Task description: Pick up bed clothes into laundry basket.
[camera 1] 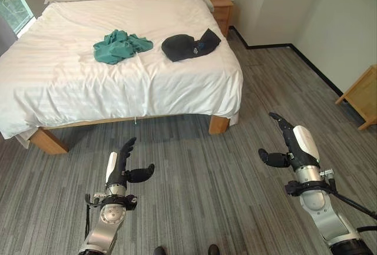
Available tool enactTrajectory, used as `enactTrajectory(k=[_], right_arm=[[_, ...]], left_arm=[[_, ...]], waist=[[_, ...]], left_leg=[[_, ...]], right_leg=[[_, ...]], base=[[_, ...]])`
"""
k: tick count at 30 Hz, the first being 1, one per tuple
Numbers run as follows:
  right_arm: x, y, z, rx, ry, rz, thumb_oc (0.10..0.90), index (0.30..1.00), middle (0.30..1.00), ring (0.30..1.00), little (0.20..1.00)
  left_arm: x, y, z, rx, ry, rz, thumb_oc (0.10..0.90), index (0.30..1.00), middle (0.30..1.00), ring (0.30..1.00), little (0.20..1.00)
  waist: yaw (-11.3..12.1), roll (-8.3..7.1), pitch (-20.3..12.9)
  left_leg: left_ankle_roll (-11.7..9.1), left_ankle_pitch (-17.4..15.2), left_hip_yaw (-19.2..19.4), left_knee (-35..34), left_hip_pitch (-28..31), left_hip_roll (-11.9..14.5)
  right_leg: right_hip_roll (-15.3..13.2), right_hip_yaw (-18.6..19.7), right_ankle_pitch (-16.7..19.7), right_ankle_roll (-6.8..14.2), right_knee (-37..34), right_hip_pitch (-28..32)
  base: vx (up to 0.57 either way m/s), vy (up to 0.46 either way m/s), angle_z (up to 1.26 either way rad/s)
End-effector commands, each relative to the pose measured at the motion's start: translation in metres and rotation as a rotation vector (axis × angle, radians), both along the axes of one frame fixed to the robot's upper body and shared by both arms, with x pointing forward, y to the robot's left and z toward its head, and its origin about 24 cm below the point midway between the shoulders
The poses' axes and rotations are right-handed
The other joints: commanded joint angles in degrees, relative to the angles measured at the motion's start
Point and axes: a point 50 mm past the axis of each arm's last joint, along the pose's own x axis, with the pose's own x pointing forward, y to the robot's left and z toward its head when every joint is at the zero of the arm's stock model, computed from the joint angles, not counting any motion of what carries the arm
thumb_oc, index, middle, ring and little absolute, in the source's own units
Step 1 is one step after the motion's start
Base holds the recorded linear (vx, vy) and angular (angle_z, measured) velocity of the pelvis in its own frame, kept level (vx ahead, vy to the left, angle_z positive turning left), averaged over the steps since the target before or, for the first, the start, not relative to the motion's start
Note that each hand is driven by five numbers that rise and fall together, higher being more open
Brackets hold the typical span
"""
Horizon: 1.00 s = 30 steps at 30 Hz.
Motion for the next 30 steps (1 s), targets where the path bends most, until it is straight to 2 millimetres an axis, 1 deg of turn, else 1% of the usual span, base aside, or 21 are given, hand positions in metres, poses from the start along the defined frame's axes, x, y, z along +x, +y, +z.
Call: enactTrajectory(k=[1,8,9,10,12,13,14,16,17,18,19,20,21,22,23,25,26,27,28,29,30], right_arm=[[0.015,0.011,0.048,0.05,-0.249,0.086,0.8,0.9,0.9,0.9,0.9],[0.013,0.016,0.038,0.115,-0.197,0.104,0.8,0.9,0.9,0.9,0.9],[0.014,0.021,0.039,0.142,-0.194,0.129,0.8,0.9,0.9,0.9,0.9],[0.014,0.021,0.039,0.143,-0.194,0.13,0.8,0.9,0.9,0.9,0.9],[0.014,0.026,0.039,0.162,-0.199,0.146,0.8,0.9,0.9,0.9,0.9],[0.015,0.029,0.042,0.157,-0.214,0.16,0.8,0.9,0.9,0.9,0.9],[0.016,0.029,0.042,0.157,-0.215,0.16,0.8,0.9,0.9,0.9,0.9],[0.018,0.031,0.046,0.152,-0.229,0.168,0.8,0.9,0.9,0.9,0.9],[0.021,0.034,0.052,0.147,-0.254,0.18,0.8,0.9,0.9,0.9,0.9],[0.021,0.034,0.052,0.147,-0.255,0.18,0.8,0.9,0.9,0.9,0.9],[0.022,0.035,0.055,0.135,-0.266,0.187,0.8,0.9,0.9,0.9,0.9],[0.023,0.035,0.057,0.128,-0.272,0.191,0.8,0.9,0.9,0.9,0.9],[0.024,0.034,0.061,0.11,-0.282,0.194,0.8,0.9,0.9,0.9,0.9],[0.024,0.033,0.061,0.107,-0.282,0.191,0.8,0.9,0.9,0.9,0.9],[0.024,0.033,0.061,0.107,-0.282,0.191,0.8,0.9,0.9,0.9,0.9],[0.026,0.029,0.06,0.11,-0.273,0.174,0.8,0.9,0.9,0.9,0.9],[0.027,0.028,0.059,0.111,-0.265,0.162,0.8,0.9,0.9,0.9,0.9],[0.027,0.026,0.054,0.111,-0.25,0.14,0.8,0.9,0.9,0.9,0.9],[0.025,0.025,0.051,0.107,-0.233,0.135,0.8,0.9,0.9,0.9,0.9],[0.025,0.025,0.051,0.106,-0.232,0.135,0.8,0.9,0.9,0.9,0.9],[0.016,0.018,0.04,0.089,-0.188,0.118,0.8,0.9,0.9,0.9,0.9]], left_arm=[[0.026,0.003,0.049,0.012,-0.271,-0.028,0.8,0.9,0.9,0.9,0.9],[0.025,0.007,0.057,0.054,-0.317,0.035,0.8,0.9,0.9,0.9,0.9],[0.026,0.008,0.064,0.056,-0.35,0.051,0.8,0.9,0.9,0.9,0.9],[0.026,0.009,0.064,0.057,-0.35,0.052,0.8,0.9,0.9,0.9,0.9],[0.027,0.009,0.069,0.058,-0.38,0.065,0.8,0.9,0.9,0.9,0.9],[0.029,0.008,0.072,0.05,-0.399,0.071,0.8,0.9,0.9,0.9,0.9],[0.029,0.007,0.072,0.05,-0.4,0.071,0.8,0.9,0.9,0.9,0.9],[0.033,0.004,0.074,0.038,-0.408,0.069,0.8,0.9,0.9,0.9,0.9],[0.036,0.003,0.076,0.034,-0.416,0.07,0.8,0.9,0.9,0.9,0.9],[0.036,0.003,0.076,0.034,-0.417,0.071,0.8,0.9,0.9,0.9,0.9],[0.037,0.002,0.079,0.028,-0.428,0.069,0.8,0.9,0.9,0.9,0.9],[0.038,0.002,0.081,0.026,-0.435,0.067,0.8,0.9,0.9,0.9,0.9],[0.039,0.001,0.083,0.011,-0.442,0.054,0.8,0.9,0.9,0.9,0.9],[0.04,0.001,0.084,0.011,-0.443,0.041,0.8,0.9,0.9,0.9,0.9],[0.039,0.001,0.084,0.01,-0.442,0.041,0.8,0.9,0.9,0.9,0.9],[0.041,0.001,0.083,0.007,-0.431,0.026,0.8,0.9,0.9,0.9,0.9],[0.043,0.0,0.083,0.008,-0.426,0.026,0.8,0.9,0.9,0.9,0.9],[0.046,0.0,0.081,0.011,-0.417,0.028,0.8,0.9,0.9,0.9,0.9],[0.046,0.0,0.08,0.011,-0.413,0.024,0.8,0.9,0.9,0.9,0.9],[0.046,-0.001,0.079,0.01,-0.412,0.024,0.8,0.9,0.9,0.9,0.9],[0.042,-0.005,0.076,-0.001,-0.4,-0.016,0.8,0.9,0.9,0.9,0.9]], waist=[[1.8,1.27,-1.5],[2.4,-0.35,-0.6],[2.6,-0.8,0.2],[2.6,-0.83,0.2],[2.9,-1.03,0.7],[3.1,-1.28,1.5],[3.1,-1.33,1.6],[2.5,-1.06,3.0],[2.0,-0.21,4.1],[2.0,-0.23,4.1],[1.8,0.0,4.5],[1.8,0.12,4.7],[1.1,0.02,5.3],[0.8,-0.25,5.4],[0.6,0.02,5.6],[-0.2,-0.29,5.9],[-0.6,-0.12,6.1],[-1.7,0.23,6.2],[-2.6,0.58,6.1],[-2.7,0.83,6.1],[-4.3,1.91,4.7]], left_leg=[[-1.9,-7.7,-0.8,0.5,4.6,1.7],[-1.1,-7.9,-0.1,0.5,3.8,1.0],[-0.7,-8.0,0.0,0.5,3.2,1.0],[-0.7,-7.9,0.0,0.5,3.1,1.0],[-0.2,-8.2,0.0,0.5,2.8,0.8],[0.5,-8.6,-0.1,0.5,3.2,0.4],[0.5,-8.6,-0.1,0.5,3.1,0.3],[1.2,-8.9,-0.9,0.5,3.8,-0.4],[1.5,-9.2,-1.6,0.5,4.1,0.1],[1.5,-9.3,-1.5,0.5,4.1,0.1],[1.4,-9.8,-1.7,0.5,4.4,0.3],[1.4,-10.1,-1.7,0.5,4.7,0.3],[1.0,-11.5,-2.2,0.5,5.8,-0.1],[0.8,-12.4,-2.4,0.5,6.6,-0.7],[0.7,-12.5,-2.6,0.5,6.8,-0.3],[-0.1,-14.5,-3.2,0.5,8.7,-1.0],[-0.6,-15.4,-3.2,0.5,9.6,-0.9],[-1.9,-17.5,-3.8,0.5,11.8,-0.5],[-2.2,-18.3,-4.1,0.5,12.9,0.0],[-2.3,-18.4,-4.2,0.5,12.9,0.2],[-2.9,-18.5,-5.3,0.5,15.5,1.5]], right_leg=[[-2.0,-1.2,-5.4,3.8,0.7,3.5],[-2.4,-0.7,-4.4,4.1,0.8,2.6],[-2.5,-0.5,-4.4,4.4,3.0,1.0],[-2.5,-0.4,-4.5,4.4,3.4,0.7],[-2.7,-0.7,-5.0,4.8,6.9,-1.4],[-3.3,-1.1,-4.5,6.3,12.9,-4.0],[-3.5,-1.0,-4.7,6.4,13.4,-4.3],[-4.4,-0.2,-1.2,8.5,22.4,-8.8],[-3.7,0.9,-0.8,8.5,27.2,-12.5],[-3.8,1.0,-1.0,8.5,27.6,-12.7],[-3.4,0.7,-1.9,7.9,28.8,-14.6],[-3.0,0.3,-2.8,7.5,28.6,-15.8],[-1.4,-1.1,-5.0,5.8,23.9,-18.0],[-0.8,-1.4,-4.6,5.3,20.1,-18.5],[-0.5,-1.7,-4.3,5.3,19.3,-17.8],[0.0,-3.3,-1.2,5.5,8.6,-19.2],[0.1,-4.3,0.3,5.9,4.8,-20.2],[-0.1,-4.5,2.4,6.9,1.6,-23.0],[-0.1,-3.4,2.8,7.1,1.8,-24.1],[0.0,-3.5,2.7,7.1,1.8,-24.1],[1.5,0.8,3.2,6.0,2.2,-22.6]], base=[[0.0,0.0,0.0],[0.02,0.029,-0.06],[-0.01,0.044,-0.13],[-0.03,0.044,-0.14],[0.0,0.069,-0.07],[0.01,0.083,-0.06],[0.02,0.101,-0.05],[0.03,0.095,-0.03],[0.04,0.067,0.0],[0.11,0.047,0.04],[0.11,0.015,0.14],[0.26,-0.022,0.19],[0.31,-0.075,0.17],[0.27,-0.08,0.12],[0.24,-0.083,0.24],[0.32,-0.124,0.29],[0.57,-0.278,0.31],[0.62,-0.291,0.39],[0.5,-0.231,0.43],[0.59,-0.236,0.69],[0.57,-0.229,0.84]])
